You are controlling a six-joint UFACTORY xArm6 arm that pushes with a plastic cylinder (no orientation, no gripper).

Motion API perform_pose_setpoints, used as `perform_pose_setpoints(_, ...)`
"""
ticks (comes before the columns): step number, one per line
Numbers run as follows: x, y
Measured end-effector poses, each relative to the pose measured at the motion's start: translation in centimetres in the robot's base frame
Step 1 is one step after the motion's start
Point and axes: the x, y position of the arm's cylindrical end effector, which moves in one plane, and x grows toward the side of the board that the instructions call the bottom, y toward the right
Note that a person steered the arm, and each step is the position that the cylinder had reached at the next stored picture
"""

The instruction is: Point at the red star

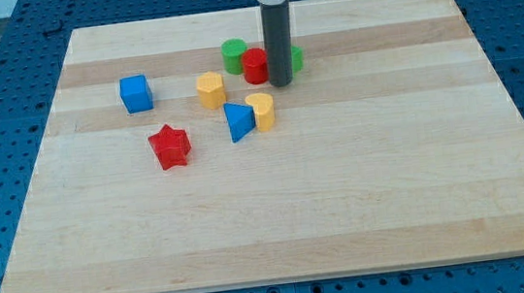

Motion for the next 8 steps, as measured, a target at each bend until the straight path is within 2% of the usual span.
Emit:
perform_pose_setpoints(2,1.3,1.0)
perform_pose_setpoints(3,1.8,5.4)
perform_pose_setpoints(5,8.7,5.6)
perform_pose_setpoints(6,11.7,3.0)
perform_pose_setpoints(8,13.9,-5.7)
